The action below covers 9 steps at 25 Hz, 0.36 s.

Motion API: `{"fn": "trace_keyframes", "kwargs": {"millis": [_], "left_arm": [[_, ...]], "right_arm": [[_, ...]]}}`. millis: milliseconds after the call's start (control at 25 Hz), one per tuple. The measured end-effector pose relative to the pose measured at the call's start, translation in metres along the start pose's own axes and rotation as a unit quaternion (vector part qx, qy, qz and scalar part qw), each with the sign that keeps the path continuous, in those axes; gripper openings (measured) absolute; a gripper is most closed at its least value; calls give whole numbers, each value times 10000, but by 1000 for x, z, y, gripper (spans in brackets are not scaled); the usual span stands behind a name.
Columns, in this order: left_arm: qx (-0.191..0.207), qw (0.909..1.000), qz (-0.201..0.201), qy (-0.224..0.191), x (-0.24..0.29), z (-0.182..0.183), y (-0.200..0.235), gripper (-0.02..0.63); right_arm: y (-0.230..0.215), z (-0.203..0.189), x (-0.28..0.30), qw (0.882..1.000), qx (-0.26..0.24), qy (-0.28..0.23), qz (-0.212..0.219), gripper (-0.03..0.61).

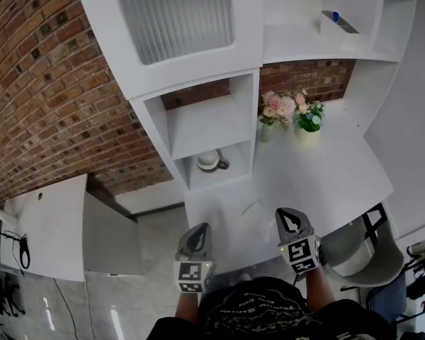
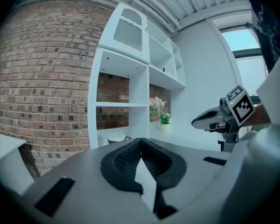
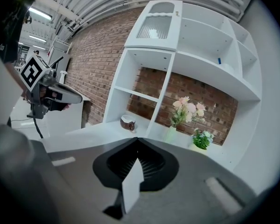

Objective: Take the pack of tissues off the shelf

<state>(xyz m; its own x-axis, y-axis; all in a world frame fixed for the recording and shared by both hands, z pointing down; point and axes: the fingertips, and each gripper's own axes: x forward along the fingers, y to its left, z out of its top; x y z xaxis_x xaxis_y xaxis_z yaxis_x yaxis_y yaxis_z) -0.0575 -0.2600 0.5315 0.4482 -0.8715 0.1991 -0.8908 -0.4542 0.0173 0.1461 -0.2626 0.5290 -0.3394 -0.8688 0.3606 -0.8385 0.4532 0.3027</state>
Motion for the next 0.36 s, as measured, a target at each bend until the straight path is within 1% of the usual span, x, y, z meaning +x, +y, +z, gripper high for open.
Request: {"fn": "trace_keyframes", "kwargs": {"millis": [360], "left_arm": [[12,10000,-45,10,2,0,-6,8]], "right_arm": [[1,2,2,9999,-119,-25,28,4]]}}
